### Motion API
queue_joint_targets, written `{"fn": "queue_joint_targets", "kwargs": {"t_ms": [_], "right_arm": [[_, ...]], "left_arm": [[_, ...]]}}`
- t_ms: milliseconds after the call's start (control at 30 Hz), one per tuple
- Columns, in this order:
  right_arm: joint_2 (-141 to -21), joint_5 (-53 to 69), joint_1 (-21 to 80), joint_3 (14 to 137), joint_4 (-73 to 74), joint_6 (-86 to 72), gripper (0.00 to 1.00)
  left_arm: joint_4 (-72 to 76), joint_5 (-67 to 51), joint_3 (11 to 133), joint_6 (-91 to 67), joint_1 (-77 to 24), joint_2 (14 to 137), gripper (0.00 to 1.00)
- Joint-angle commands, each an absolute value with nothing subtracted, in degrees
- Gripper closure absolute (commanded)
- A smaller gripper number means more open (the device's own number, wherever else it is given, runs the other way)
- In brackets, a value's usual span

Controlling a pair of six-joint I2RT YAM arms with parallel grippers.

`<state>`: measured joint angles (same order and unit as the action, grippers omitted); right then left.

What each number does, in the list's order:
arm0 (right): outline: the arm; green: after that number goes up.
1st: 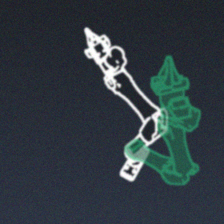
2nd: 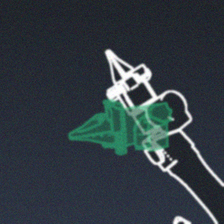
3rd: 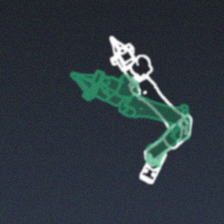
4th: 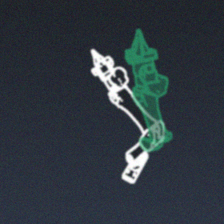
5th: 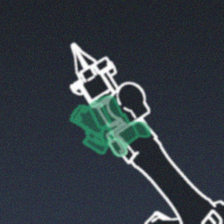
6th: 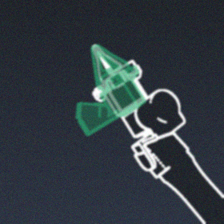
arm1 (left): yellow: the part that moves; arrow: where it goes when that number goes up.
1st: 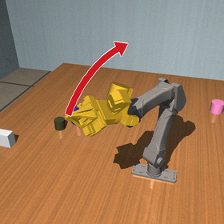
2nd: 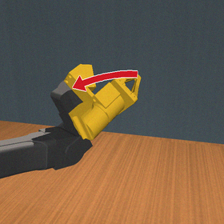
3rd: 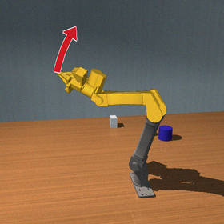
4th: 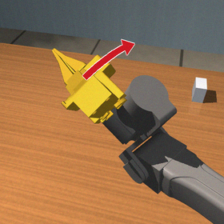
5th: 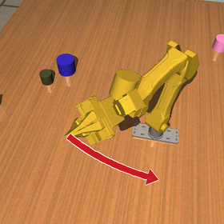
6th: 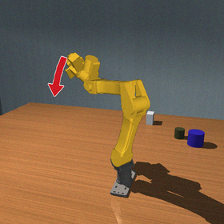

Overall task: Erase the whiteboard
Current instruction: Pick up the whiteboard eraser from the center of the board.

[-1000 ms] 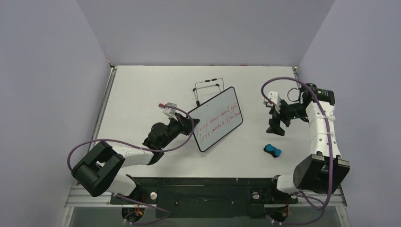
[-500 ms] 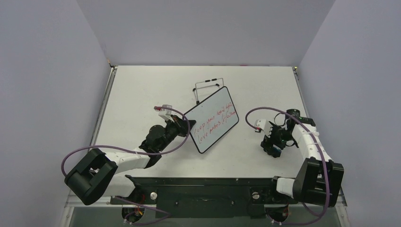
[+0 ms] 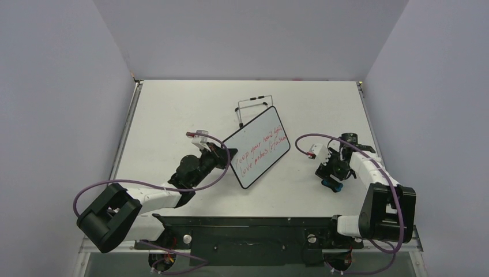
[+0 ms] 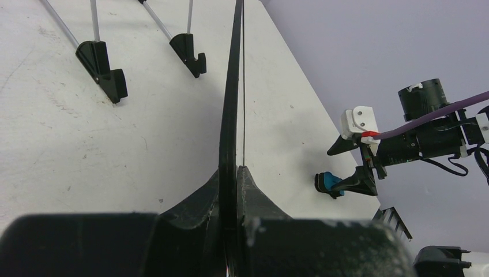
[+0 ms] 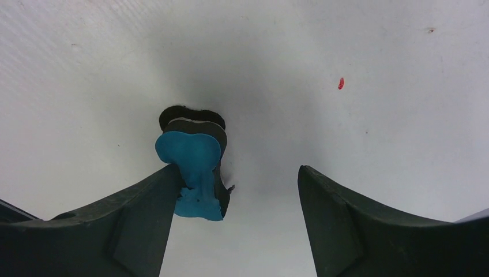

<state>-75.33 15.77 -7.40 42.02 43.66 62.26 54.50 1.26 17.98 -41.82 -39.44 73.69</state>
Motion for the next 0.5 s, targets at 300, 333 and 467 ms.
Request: {"fn": "queue_joint_targets", "kwargs": {"t_ms": [300,333,467], "right_arm": [[-79.5,18.49,-9.04,44.36,47.34,65.05,0.33],[-78.65,19.35,-9.4,45.03,47.71,64.73,0.33],[-75.53,20.16,-10.02,47.6,48.26,62.8,0.31]], "left_arm": [[56.62,1.13,17.4,-40.48,-39.72,71.17,1.0],[56.54,1.14,17.45,-40.44,-39.73,71.19,1.0],[56.86,0.77,17.78,-40.62,-39.65,71.73,1.0]]}}
